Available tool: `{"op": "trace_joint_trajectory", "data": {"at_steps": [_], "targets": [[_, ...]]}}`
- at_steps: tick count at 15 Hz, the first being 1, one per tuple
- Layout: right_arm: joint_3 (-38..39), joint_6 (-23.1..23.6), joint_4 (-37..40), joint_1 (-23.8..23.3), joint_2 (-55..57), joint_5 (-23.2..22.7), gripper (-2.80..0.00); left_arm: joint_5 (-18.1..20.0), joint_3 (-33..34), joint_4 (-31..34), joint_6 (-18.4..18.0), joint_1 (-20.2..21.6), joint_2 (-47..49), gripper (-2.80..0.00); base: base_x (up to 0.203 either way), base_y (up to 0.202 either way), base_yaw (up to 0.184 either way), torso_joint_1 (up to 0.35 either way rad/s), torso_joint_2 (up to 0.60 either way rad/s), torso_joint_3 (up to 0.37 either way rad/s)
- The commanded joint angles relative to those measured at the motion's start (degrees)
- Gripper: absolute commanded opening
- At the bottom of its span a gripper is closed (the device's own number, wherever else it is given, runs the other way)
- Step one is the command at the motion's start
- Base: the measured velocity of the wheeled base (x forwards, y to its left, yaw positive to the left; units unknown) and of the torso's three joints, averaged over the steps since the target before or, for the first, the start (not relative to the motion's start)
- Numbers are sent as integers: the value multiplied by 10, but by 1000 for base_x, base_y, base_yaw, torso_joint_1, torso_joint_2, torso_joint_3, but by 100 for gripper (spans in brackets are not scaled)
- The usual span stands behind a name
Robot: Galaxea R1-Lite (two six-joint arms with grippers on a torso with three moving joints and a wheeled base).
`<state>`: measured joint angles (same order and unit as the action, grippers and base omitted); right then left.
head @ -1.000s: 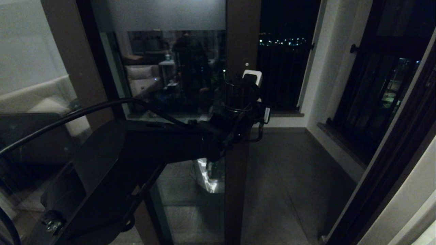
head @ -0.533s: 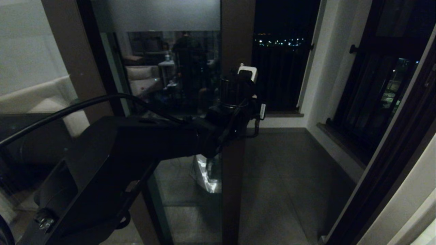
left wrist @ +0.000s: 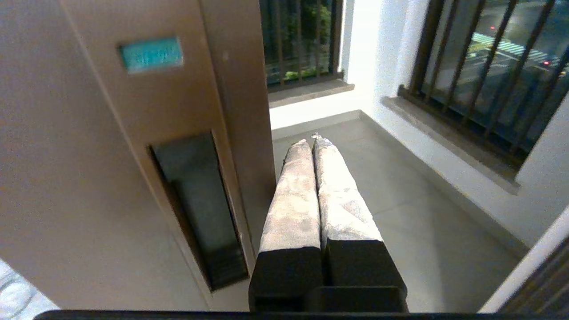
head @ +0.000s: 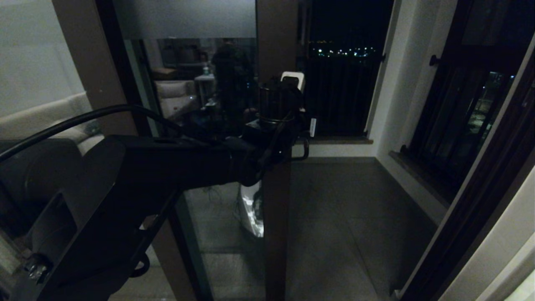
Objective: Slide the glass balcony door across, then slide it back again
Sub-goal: Open the slid door
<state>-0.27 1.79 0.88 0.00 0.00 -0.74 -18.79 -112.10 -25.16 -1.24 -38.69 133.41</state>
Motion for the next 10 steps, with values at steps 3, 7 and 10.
{"op": "trace_joint_trajectory", "data": {"at_steps": [3, 7, 10], "targets": [[0, 0, 0, 0, 0, 0, -280, -10, 1, 0, -11, 10, -17, -280, 0, 0, 0, 0, 0, 0], [0, 1, 0, 0, 0, 0, -280, -10, 23, 1, -12, 24, -31, -280, 0, 0, 0, 0, 0, 0], [0, 0, 0, 0, 0, 0, -280, -10, 32, -2, -12, 31, -39, -280, 0, 0, 0, 0, 0, 0]]}}
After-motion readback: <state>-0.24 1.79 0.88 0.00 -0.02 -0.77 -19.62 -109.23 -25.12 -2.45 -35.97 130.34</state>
